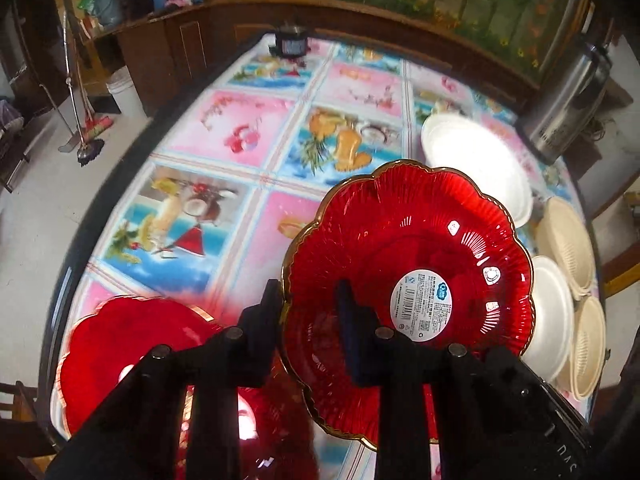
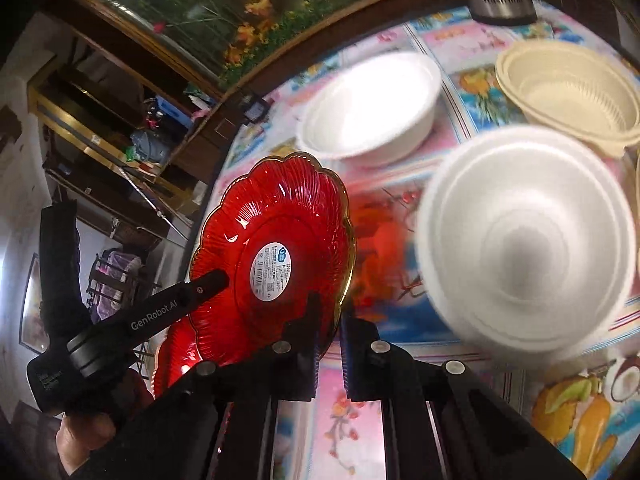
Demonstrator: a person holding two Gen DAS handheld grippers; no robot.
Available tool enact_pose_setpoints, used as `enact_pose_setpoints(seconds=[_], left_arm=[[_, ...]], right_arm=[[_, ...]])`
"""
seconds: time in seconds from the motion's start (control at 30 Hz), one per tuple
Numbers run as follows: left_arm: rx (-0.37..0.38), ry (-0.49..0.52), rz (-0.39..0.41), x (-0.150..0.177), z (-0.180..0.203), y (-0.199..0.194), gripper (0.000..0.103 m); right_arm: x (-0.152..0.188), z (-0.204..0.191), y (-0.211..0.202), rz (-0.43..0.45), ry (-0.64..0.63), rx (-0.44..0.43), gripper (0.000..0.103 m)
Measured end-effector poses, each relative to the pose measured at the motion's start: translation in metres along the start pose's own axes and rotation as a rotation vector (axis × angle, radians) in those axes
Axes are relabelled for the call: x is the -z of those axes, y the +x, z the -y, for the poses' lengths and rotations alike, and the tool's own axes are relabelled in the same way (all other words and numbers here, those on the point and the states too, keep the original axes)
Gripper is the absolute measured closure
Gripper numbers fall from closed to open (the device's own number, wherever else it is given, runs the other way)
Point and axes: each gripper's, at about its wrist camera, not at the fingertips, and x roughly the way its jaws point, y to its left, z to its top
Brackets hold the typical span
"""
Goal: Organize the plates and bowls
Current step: 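Lift the stacked red plates with the left tool and carry them aside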
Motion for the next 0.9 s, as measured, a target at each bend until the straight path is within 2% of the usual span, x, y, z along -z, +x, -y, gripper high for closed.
enact_pose_setpoints(seconds=[0.23,0.4,0.6,0.9], left_arm=[[0.026,-0.073,0.109,0.016,-0.046,-0.054,0.079],[0.012,-0.149,0.158,0.041,-0.090,-0.078,0.079],[-0.010,-0.216,0.115,0.074,-0.128,-0.067,0.079],[-0.046,-0.253,0.013,0.098,-0.145,-0.029,0.078]], right_arm=[[0.020,-0.046,-0.035,0.052,-0.099,-0.057,0.095],[0.043,-0.086,-0.044,0.043,-0.190,-0.112,0.095],[0.075,-0.118,-0.028,-0.022,-0.272,-0.133,0.095],[0.103,-0.120,0.013,-0.137,-0.305,-0.082,0.095]])
